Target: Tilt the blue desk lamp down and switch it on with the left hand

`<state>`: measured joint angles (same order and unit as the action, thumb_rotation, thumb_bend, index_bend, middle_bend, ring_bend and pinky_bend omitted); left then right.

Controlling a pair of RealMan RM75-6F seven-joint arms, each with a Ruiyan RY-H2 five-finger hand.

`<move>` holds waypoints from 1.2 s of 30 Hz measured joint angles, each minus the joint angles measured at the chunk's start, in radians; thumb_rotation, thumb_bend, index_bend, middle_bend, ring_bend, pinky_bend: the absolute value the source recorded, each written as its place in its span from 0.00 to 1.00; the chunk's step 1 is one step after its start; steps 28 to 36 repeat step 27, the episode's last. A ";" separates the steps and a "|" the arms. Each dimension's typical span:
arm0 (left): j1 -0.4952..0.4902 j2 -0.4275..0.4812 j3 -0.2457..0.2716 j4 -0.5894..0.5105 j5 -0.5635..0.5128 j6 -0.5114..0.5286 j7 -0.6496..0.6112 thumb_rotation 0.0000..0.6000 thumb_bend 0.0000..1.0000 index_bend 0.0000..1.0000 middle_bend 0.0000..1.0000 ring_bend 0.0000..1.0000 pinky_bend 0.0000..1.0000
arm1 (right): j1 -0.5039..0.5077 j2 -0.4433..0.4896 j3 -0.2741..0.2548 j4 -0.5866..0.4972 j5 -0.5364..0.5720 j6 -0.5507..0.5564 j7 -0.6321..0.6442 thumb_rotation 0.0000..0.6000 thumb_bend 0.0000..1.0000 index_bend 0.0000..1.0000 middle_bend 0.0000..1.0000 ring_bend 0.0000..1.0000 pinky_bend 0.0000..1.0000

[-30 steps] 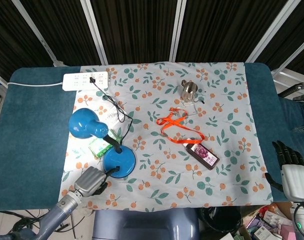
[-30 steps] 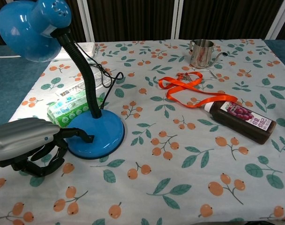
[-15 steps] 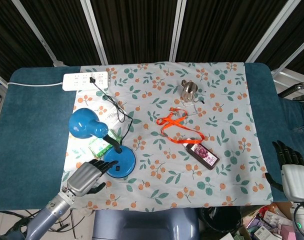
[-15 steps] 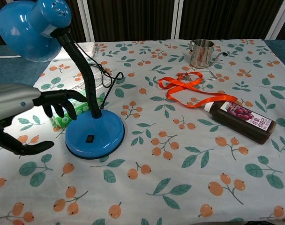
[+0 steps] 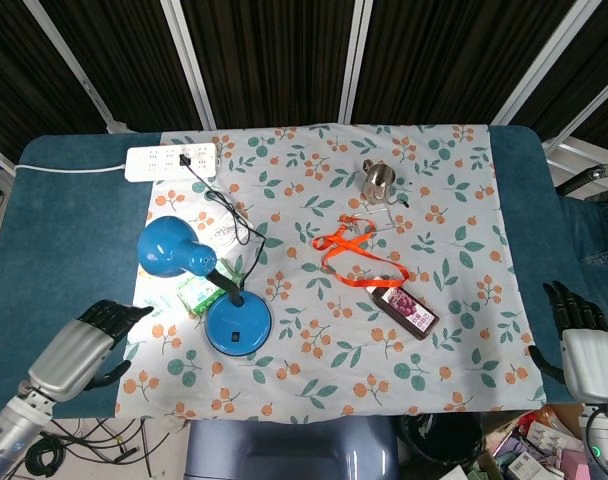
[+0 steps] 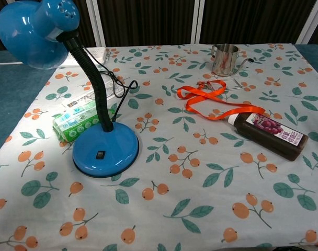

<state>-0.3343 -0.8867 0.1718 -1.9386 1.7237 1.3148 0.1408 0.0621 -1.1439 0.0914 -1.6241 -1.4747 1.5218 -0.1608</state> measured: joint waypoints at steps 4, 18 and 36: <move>0.027 0.040 0.009 0.032 -0.002 0.041 -0.015 1.00 0.28 0.09 0.12 0.07 0.07 | 0.000 -0.001 0.000 0.000 -0.001 0.000 -0.001 1.00 0.16 0.00 0.05 0.12 0.16; 0.143 -0.190 -0.117 0.290 -0.255 0.177 0.058 1.00 0.26 0.08 0.09 0.02 0.00 | -0.001 0.001 0.000 0.001 -0.001 0.001 0.006 1.00 0.16 0.00 0.05 0.12 0.16; 0.180 -0.241 -0.169 0.410 -0.273 0.240 -0.134 1.00 0.26 0.07 0.08 0.00 0.00 | -0.001 0.002 -0.002 0.001 -0.005 0.001 0.006 1.00 0.16 0.00 0.05 0.12 0.16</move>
